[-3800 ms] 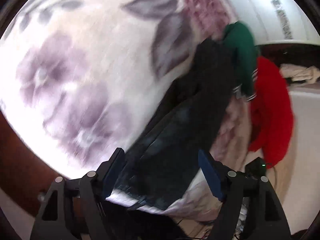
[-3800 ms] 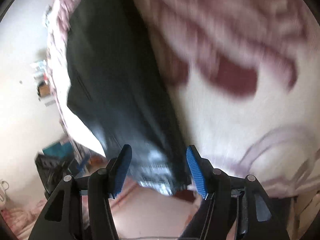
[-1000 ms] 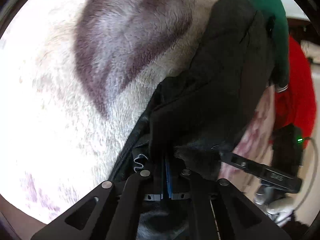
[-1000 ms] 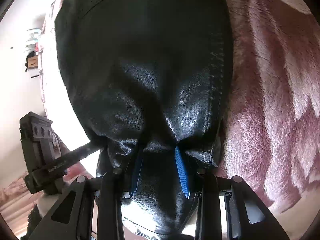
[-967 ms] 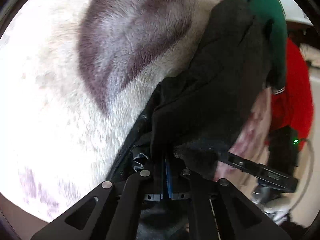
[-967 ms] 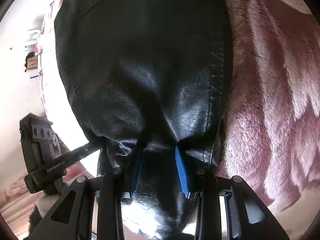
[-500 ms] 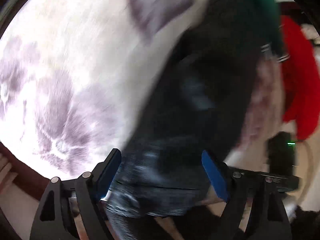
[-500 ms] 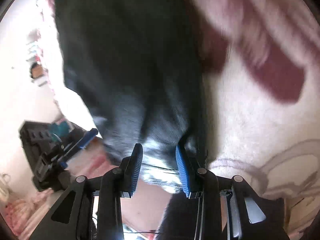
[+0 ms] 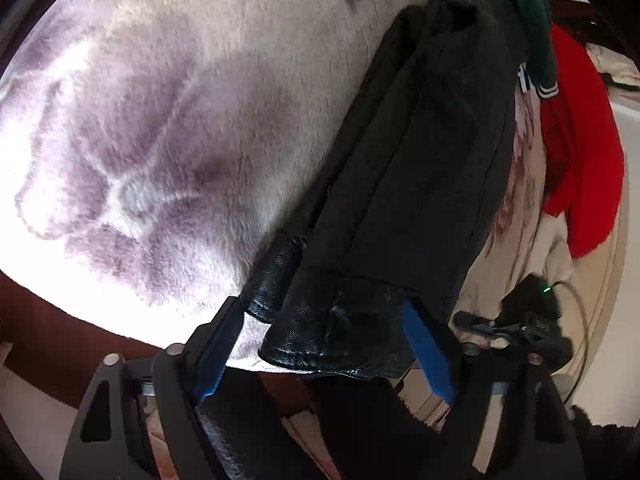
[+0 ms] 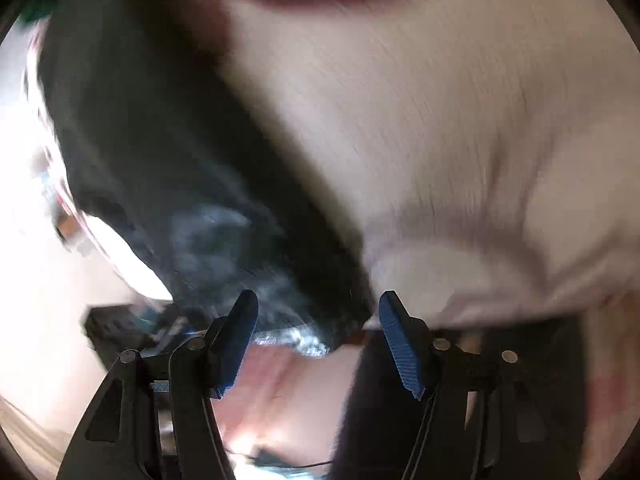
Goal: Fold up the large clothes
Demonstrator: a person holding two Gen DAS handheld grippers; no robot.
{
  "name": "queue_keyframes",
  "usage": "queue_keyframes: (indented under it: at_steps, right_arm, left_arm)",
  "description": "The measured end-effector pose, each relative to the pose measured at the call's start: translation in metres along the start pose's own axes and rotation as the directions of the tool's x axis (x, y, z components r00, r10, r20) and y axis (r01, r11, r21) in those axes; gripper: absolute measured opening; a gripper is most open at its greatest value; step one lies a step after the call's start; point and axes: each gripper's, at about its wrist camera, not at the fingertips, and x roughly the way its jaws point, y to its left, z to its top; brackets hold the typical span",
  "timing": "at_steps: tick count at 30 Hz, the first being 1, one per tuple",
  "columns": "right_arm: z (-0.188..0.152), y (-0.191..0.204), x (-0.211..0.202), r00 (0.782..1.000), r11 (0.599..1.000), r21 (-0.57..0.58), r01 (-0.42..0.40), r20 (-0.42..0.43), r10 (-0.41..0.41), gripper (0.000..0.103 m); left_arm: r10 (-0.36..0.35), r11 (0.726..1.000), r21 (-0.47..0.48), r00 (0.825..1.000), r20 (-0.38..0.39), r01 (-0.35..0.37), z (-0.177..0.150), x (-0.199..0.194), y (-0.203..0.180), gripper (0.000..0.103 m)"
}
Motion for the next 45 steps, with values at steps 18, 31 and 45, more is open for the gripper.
queue_keyframes:
  at_steps: [18,31,45]
  right_arm:
    - [-0.058,0.080,0.004,0.972,0.982,-0.184,-0.034,0.221,0.076,0.079]
    - [0.017,0.103,0.083,0.975,0.924,-0.324,-0.202,0.026,0.222,0.084]
    - [-0.047,0.218,0.249,0.963,0.956,-0.156,-0.249,-0.147,0.227,0.065]
  left_arm:
    - [-0.233,0.972,0.038,0.972,0.038,0.232,-0.005,-0.082,0.046,0.074]
    - [-0.245,0.969,0.037,0.968,0.054,0.244,0.028,-0.054,0.058,0.074]
    - [-0.045,0.929,-0.321,0.918,0.394,0.184,-0.074,-0.150,0.151,0.074]
